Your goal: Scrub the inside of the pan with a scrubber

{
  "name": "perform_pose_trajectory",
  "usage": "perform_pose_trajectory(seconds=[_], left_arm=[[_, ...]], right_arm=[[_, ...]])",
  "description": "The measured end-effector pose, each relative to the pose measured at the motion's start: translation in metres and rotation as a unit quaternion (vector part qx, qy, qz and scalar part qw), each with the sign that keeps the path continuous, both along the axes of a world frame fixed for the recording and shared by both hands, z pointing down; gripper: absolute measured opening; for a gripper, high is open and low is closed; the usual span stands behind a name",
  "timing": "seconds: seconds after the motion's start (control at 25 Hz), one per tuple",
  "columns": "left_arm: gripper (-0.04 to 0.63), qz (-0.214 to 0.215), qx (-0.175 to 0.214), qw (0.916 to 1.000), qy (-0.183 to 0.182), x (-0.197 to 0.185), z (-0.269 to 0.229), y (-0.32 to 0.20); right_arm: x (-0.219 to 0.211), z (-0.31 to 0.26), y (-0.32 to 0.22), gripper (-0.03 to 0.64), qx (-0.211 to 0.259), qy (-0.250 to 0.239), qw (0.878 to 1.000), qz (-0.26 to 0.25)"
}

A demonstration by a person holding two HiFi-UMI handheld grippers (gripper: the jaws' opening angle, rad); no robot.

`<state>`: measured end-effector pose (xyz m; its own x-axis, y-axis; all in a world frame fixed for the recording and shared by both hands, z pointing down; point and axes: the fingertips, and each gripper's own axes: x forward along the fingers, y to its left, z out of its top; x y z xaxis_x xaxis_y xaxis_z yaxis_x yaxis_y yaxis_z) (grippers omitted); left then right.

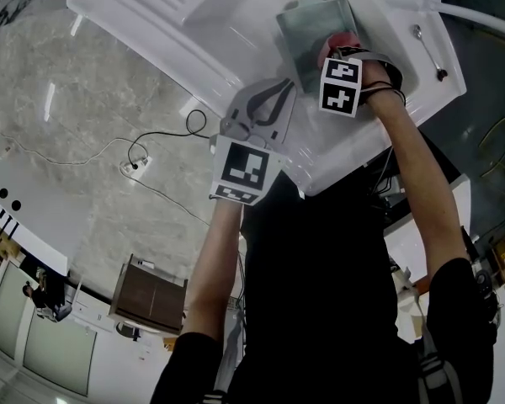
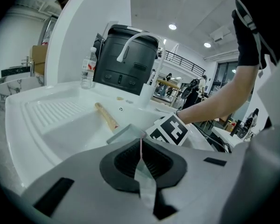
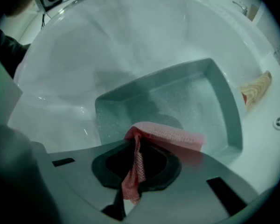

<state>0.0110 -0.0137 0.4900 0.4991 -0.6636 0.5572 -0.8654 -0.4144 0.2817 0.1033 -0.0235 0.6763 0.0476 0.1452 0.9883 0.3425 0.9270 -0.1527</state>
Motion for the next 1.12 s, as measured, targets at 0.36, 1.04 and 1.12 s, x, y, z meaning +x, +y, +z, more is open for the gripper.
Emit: perform_pose_trajectory(seconds=[0.36, 1.04, 1.12], left_arm=[[0.038, 0.024, -0.001, 0.9991, -0.034, 0.009, 0.008, 0.009], [0.040, 0.023, -0.004, 0.9996, -0.018, 0.007, 0.006, 0.009], [0.040, 0.025, -0.003, 0.9995, -0.020, 0.007, 0.006, 0.008]], right_arm=[[-0.043, -0.008, -0.068, 0.046, 0.170, -0.097, 0.981, 0.001], [-0.022, -0.007, -0.060, 0.043, 0.189, -0.087, 0.975, -0.082], [-0.010, -0.004, -0.036, 0.043, 0.132, -0.065, 0.984, -0.102]])
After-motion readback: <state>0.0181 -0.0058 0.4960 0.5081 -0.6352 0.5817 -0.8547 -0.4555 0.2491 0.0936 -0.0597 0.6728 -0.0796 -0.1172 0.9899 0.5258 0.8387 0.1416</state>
